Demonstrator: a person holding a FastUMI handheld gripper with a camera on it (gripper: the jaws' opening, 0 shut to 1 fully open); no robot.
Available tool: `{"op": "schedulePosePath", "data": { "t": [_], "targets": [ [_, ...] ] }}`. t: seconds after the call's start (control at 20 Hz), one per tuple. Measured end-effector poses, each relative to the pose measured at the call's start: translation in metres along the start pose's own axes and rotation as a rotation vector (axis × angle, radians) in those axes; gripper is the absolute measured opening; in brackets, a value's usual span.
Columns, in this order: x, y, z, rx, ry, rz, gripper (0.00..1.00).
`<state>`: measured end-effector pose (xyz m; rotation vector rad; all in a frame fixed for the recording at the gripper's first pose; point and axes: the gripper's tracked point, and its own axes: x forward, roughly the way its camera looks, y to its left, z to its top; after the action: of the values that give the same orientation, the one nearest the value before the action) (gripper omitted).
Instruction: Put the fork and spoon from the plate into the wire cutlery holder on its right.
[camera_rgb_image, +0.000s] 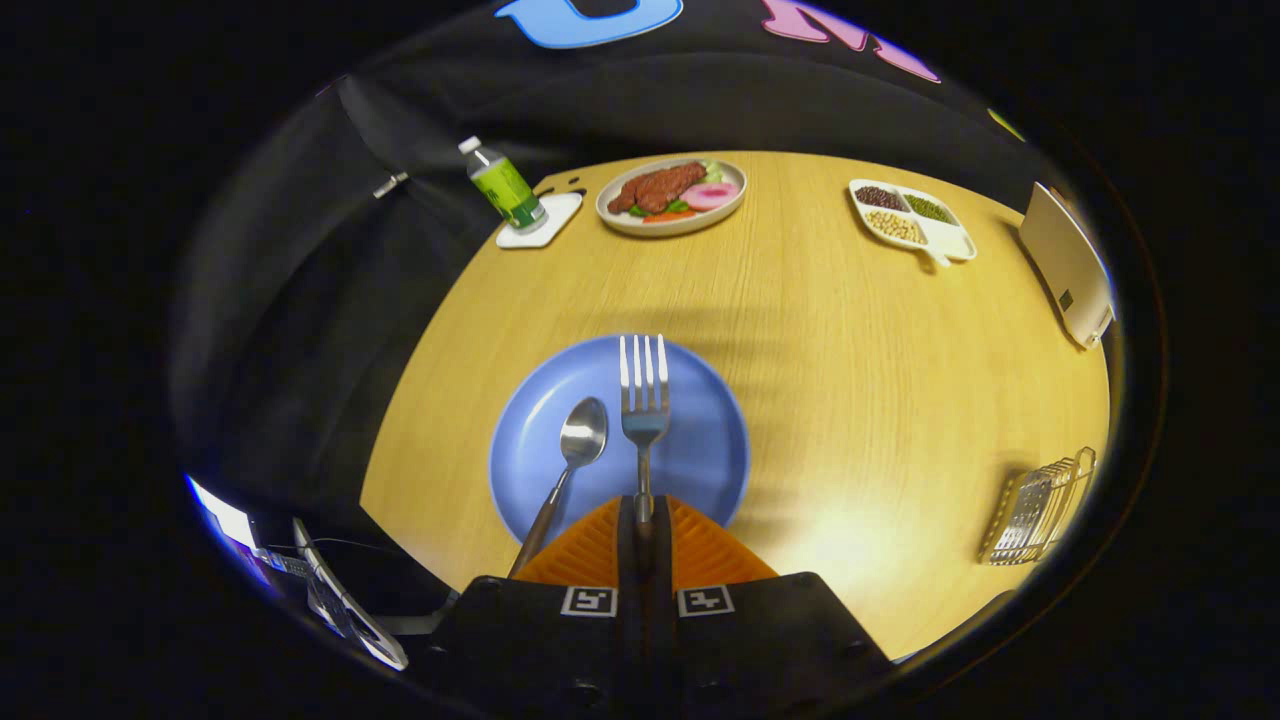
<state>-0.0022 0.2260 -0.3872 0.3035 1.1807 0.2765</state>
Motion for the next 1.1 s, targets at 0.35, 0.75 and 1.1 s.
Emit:
{"op": "schedulePosePath", "data": {
  "t": [0.35,0.75,1.1],
  "targets": [
    [-0.110,-0.119,0.026,-0.091,-0.066,-0.102,0.07],
    [-0.185,-0.226,-0.026,-0.082,0.251,-0.187,0.07],
    [-0.187,-0.268,-0.074,-0.119,0.633,-0.248,0.07]
  ]
}}
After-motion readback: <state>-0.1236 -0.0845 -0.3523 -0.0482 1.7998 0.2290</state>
